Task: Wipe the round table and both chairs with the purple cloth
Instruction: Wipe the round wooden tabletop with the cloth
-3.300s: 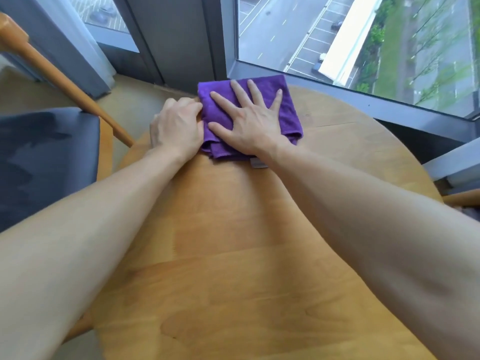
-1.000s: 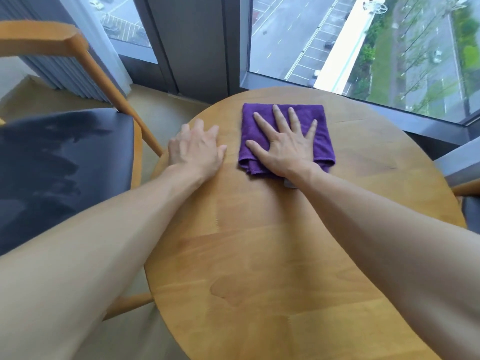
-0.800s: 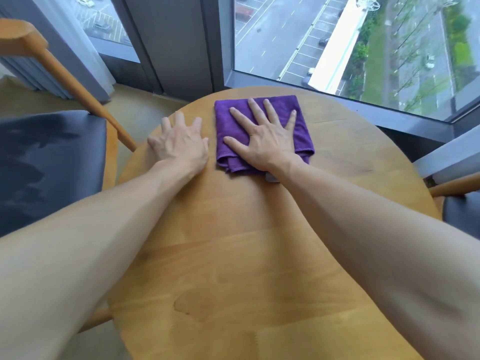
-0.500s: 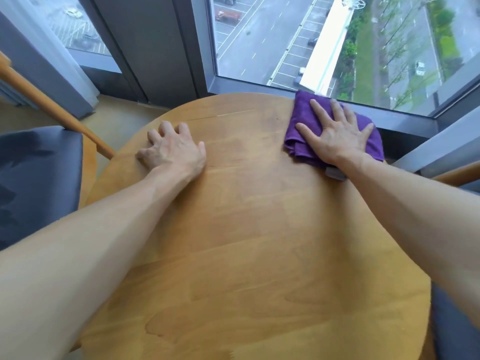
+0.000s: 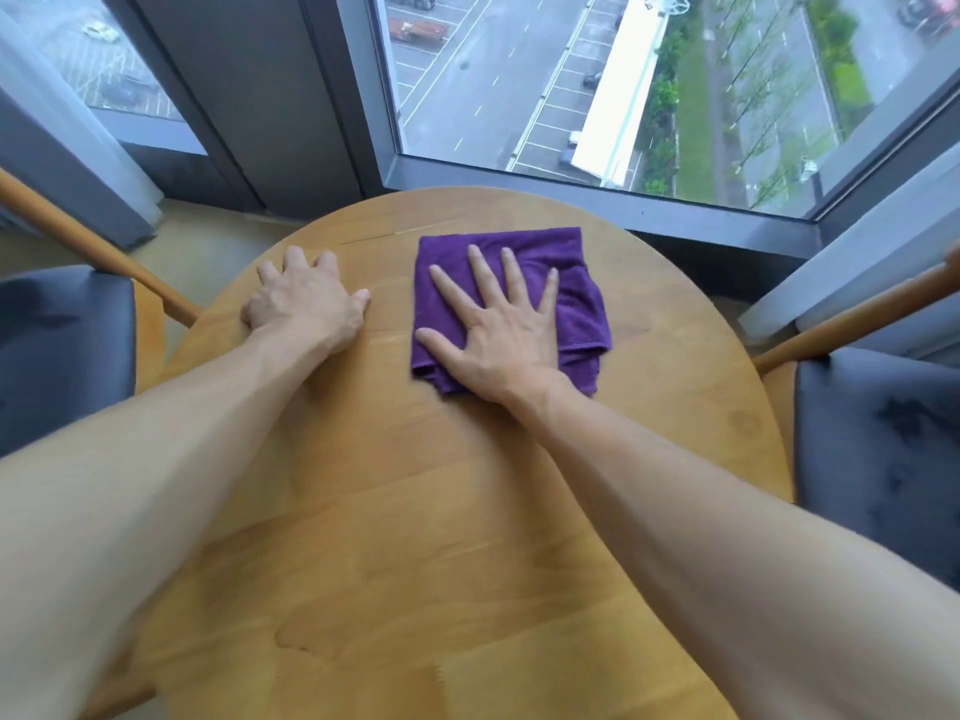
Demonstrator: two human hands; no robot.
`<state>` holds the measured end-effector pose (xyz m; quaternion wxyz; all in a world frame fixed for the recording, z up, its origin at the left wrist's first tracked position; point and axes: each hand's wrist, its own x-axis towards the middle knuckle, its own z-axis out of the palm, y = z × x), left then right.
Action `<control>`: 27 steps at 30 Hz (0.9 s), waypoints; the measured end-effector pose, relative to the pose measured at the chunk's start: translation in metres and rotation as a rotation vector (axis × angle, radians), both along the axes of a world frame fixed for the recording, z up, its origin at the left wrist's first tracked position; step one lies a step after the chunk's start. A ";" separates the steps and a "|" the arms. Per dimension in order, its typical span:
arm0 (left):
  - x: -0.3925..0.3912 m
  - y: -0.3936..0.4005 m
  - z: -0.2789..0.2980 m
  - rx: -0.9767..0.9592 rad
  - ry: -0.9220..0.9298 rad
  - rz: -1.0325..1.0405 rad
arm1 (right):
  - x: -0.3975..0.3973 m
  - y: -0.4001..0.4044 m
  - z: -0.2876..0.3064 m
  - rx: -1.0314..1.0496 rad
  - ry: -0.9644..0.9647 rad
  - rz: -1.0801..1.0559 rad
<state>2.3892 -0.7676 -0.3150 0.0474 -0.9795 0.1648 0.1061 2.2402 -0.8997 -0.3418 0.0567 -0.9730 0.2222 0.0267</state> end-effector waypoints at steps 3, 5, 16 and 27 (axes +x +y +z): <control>0.001 0.006 0.004 0.018 0.019 -0.023 | -0.010 0.015 -0.001 -0.013 -0.011 0.060; 0.002 0.010 0.005 0.030 0.038 -0.020 | -0.022 -0.003 0.001 -0.010 -0.016 0.054; -0.047 -0.013 0.010 -0.038 0.132 0.015 | -0.126 -0.088 0.003 -0.009 0.035 -0.310; -0.079 0.003 0.018 -0.196 0.108 -0.264 | -0.085 0.105 -0.001 -0.010 -0.035 -0.051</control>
